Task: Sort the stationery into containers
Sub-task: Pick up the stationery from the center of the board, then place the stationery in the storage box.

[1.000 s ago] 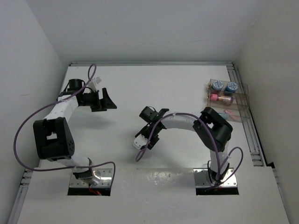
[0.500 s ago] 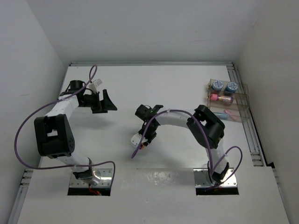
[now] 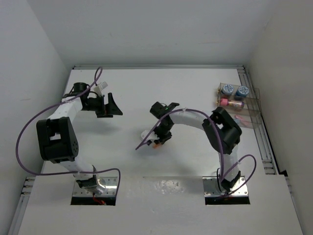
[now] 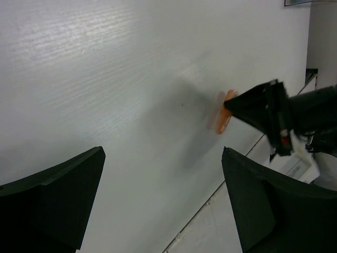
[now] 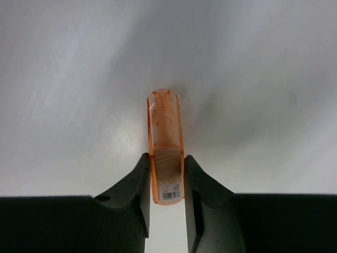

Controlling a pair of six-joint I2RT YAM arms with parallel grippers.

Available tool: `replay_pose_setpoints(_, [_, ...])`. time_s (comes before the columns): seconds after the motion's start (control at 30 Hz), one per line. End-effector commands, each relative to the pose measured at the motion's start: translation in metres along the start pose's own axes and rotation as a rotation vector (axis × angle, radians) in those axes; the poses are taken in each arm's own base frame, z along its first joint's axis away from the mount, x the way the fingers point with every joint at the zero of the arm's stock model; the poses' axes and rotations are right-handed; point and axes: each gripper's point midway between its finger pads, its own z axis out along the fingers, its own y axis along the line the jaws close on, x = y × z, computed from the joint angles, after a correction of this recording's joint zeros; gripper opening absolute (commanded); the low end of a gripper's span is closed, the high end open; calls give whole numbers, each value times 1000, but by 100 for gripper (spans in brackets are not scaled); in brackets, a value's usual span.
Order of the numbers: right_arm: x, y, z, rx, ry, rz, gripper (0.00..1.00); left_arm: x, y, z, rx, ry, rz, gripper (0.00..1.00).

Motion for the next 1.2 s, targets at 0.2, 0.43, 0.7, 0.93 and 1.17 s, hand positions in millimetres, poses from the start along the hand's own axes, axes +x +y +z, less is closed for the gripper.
replay_pose_setpoints(0.2, [104,30,-155,411,43,347,3,-45,-36,2,4,-86,288,100])
replay_pose_setpoints(0.43, [228,82,-252,656,149,584,3,-73,-63,14,-111,-166,447,100])
replay_pose_setpoints(0.7, [290,117,-285,717,176,721,3,-90,-83,27,-127,-163,514,100])
replay_pose_setpoints(0.93, [302,143,-258,640,183,724,3,-89,-77,28,-192,-154,570,100])
replay_pose_setpoints(1.17, [325,148,-246,621,232,741,10,-99,-75,26,-224,-199,541,100])
